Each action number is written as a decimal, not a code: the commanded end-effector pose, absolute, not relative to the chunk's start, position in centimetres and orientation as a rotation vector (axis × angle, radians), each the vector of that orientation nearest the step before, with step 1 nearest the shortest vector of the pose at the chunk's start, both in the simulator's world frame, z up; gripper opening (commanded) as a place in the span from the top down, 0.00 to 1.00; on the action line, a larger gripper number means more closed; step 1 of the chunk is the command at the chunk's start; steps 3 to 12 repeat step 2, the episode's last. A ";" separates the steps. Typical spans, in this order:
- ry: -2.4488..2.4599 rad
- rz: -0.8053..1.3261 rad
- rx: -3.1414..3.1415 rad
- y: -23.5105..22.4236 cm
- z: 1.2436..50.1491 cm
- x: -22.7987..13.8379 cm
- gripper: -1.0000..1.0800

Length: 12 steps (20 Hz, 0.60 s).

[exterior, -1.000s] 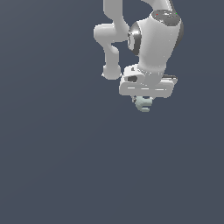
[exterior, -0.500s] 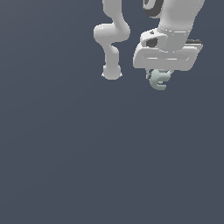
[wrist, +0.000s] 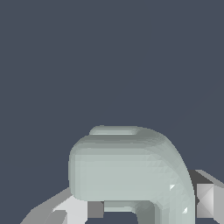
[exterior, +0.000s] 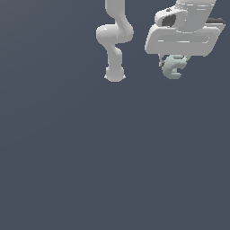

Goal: Pick up the object and move it to a goal position.

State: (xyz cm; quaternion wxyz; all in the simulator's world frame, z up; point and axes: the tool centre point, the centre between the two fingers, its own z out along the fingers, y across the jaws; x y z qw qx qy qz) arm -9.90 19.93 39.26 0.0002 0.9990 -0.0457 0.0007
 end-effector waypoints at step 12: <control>-0.145 0.000 3.137 20.1 39.7 -10.0 1.00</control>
